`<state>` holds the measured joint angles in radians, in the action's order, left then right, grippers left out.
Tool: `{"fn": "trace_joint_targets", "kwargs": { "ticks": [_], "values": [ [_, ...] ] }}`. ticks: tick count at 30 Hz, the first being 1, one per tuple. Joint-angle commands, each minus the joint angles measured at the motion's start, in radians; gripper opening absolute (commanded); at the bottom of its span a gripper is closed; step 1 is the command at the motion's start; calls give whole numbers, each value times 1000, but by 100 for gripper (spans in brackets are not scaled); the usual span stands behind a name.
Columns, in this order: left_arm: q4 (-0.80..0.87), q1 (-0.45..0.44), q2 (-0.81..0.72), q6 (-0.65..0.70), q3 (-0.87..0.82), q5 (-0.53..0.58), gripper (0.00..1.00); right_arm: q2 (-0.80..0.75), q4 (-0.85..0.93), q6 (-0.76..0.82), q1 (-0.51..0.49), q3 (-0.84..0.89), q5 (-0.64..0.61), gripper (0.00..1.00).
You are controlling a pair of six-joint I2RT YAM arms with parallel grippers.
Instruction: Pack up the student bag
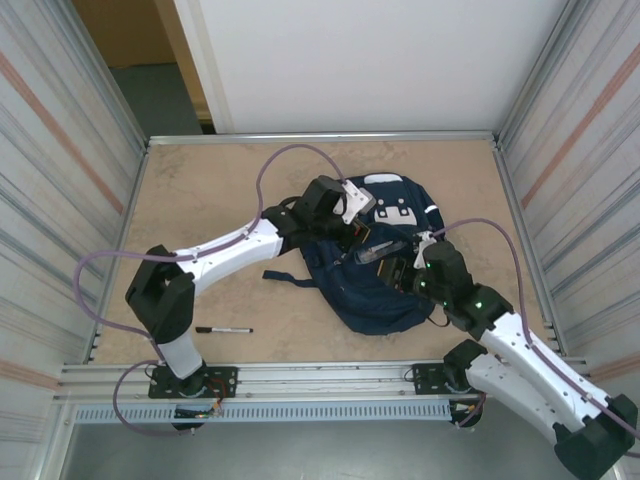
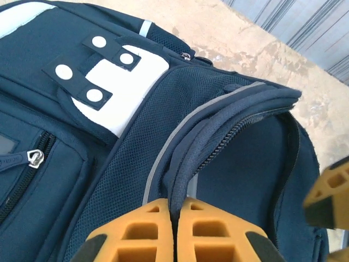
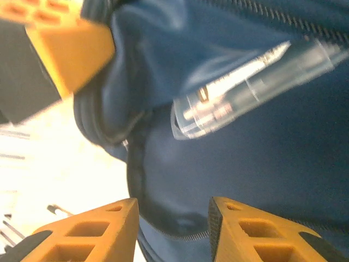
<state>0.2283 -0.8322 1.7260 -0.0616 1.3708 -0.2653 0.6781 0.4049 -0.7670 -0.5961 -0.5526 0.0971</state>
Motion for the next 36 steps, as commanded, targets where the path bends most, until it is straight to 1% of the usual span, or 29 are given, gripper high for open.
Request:
{"fn": "trace_joint_targets", "kwargs": {
  "ticks": [1,2,3,5,9,11,14,17,19,20,21,22,24,25,27,29,31,33,36],
  "values": [
    [39,24,-13,111,46,-43,18,-49,93,97,1,2,3,37],
    [42,24,-29,94,41,-89,23,-54,96,129,1,-7,28,37],
    [41,24,-46,73,28,-116,26,-55,99,162,0,-15,46,37],
    [28,24,-98,34,-23,-148,27,-49,126,226,-3,-38,54,38],
    [19,25,-226,-22,-135,-149,36,-42,166,306,-11,-95,63,40],
    [29,25,-303,-60,-195,-116,43,-39,152,339,-17,-108,83,40],
    [75,28,-406,-143,-285,-5,48,-6,127,400,-31,-126,160,40],
    [202,41,-511,-288,-371,177,54,61,130,452,-80,-158,204,40],
    [352,58,-590,-457,-426,361,55,123,107,477,-155,-170,191,40],
    [426,73,-626,-547,-451,423,55,153,87,487,-185,-178,178,41],
    [511,98,-668,-651,-489,469,55,196,66,500,-232,-191,161,42],
    [584,132,-715,-740,-529,480,58,244,51,512,-278,-210,138,44],
    [691,216,-807,-877,-604,444,57,353,21,542,-366,-254,111,46],
    [724,274,-860,-912,-644,409,57,418,2,562,-409,-275,102,47],
    [749,369,-968,-926,-710,372,57,537,-53,597,-475,-317,70,48],
    [791,452,-1060,-941,-745,383,57,661,-101,629,-525,-367,54,49],
    [824,542,-1122,-906,-753,370,57,791,-122,652,-565,-451,59,51],
    [851,610,-1133,-906,-747,363,59,906,-131,679,-603,-533,36,53],
    [834,684,-1100,-881,-743,315,61,1086,-118,715,-656,-673,2,53]
  ]
}}
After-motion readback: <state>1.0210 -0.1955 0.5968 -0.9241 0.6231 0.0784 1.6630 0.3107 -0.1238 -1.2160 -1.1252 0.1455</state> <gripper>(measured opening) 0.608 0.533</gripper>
